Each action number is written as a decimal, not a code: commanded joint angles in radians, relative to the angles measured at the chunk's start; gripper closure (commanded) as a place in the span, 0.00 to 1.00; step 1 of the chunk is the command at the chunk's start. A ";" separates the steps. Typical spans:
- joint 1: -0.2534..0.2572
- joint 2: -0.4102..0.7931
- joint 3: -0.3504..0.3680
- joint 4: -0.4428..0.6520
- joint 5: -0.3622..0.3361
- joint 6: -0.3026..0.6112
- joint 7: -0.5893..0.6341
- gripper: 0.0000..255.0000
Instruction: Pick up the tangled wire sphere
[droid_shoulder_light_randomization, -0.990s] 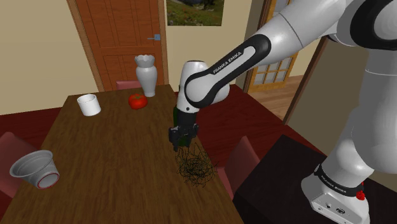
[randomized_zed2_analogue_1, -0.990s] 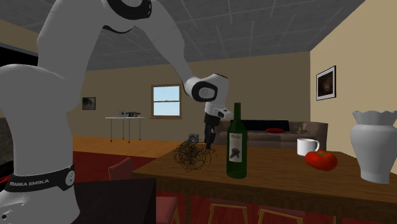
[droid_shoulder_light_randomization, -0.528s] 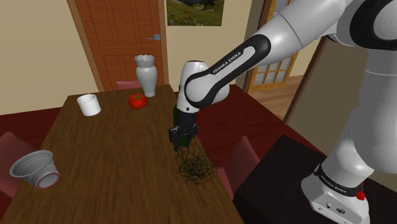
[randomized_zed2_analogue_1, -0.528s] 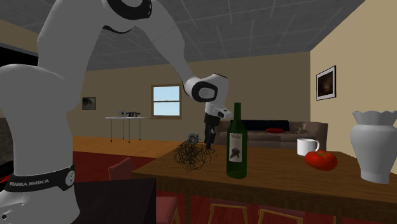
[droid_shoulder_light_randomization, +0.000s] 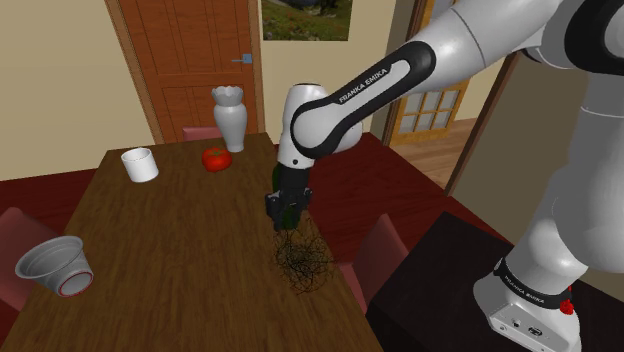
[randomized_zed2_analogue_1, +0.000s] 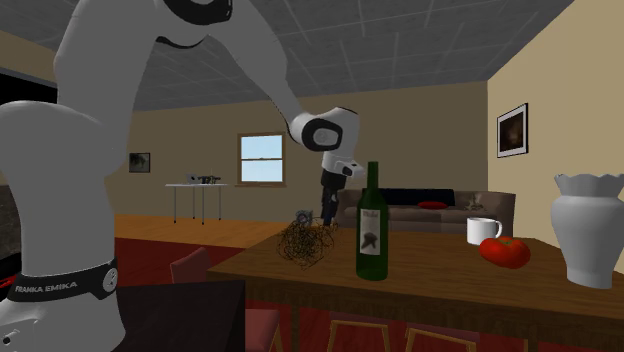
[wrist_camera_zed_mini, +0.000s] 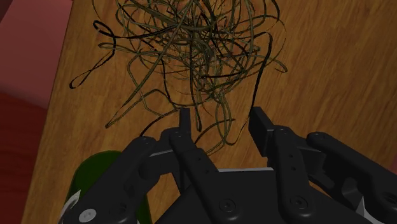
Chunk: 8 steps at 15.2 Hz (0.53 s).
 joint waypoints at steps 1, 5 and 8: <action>-0.002 -0.021 0.000 0.004 -0.001 -0.023 0.006 1.00; -0.004 -0.054 -0.001 0.018 -0.004 -0.068 0.020 1.00; -0.006 -0.077 -0.001 0.031 -0.007 -0.103 0.030 1.00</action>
